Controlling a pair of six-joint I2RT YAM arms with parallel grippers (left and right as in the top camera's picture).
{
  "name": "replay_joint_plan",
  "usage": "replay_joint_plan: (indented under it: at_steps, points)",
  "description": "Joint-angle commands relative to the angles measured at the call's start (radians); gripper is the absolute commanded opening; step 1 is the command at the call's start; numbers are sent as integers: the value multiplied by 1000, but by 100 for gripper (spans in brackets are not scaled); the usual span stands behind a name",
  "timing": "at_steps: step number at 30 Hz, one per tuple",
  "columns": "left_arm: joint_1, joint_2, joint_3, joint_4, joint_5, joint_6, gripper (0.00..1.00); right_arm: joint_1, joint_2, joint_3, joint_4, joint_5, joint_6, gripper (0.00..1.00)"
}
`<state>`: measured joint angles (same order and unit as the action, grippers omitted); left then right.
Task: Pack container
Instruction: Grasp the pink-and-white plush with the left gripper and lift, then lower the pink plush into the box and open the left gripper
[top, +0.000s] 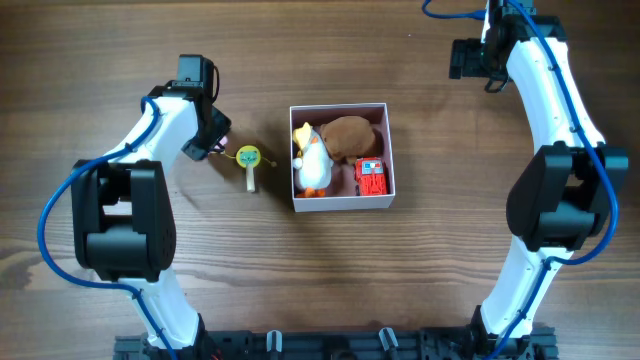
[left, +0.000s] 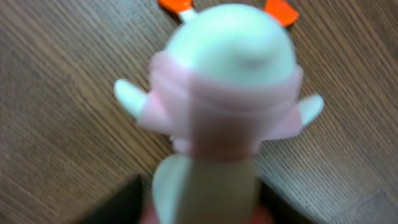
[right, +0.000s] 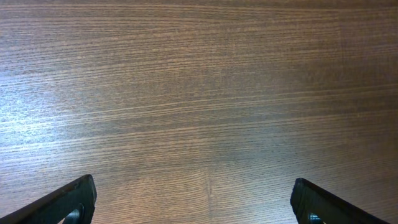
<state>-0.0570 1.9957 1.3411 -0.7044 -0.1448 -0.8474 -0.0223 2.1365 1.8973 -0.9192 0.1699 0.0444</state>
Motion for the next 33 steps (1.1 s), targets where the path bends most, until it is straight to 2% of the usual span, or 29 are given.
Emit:
replay_joint_plan:
  at_steps: [1,3,6,9,12,17,20,25,29,33]
  points:
    - [10,5,-5,-1,-11,95,14,5,-35,21,3,17,8,100]
    - [10,-5,3,-2,-11,150,4,5,-35,21,3,17,8,100]
    - [10,-32,21,-7,-13,173,4,5,-35,21,3,17,8,99]
    - [9,-90,48,-13,22,280,4,5,-35,21,3,17,8,99]
    - [9,-174,74,-13,143,364,4,5,-35,21,3,17,8,100]
    - [-1,-293,75,-13,345,388,4,5,-35,21,3,17,8,99]
    - [-34,-333,75,-14,490,519,4,5,-35,21,3,17,7,100]
    - [-116,-341,75,-16,695,649,4,5,-35,21,3,17,8,100]
    - [-207,-341,75,-29,727,832,4,5,-35,21,3,17,8,100]
    - [-311,-336,75,-37,675,840,4,5,-35,21,3,17,8,100]
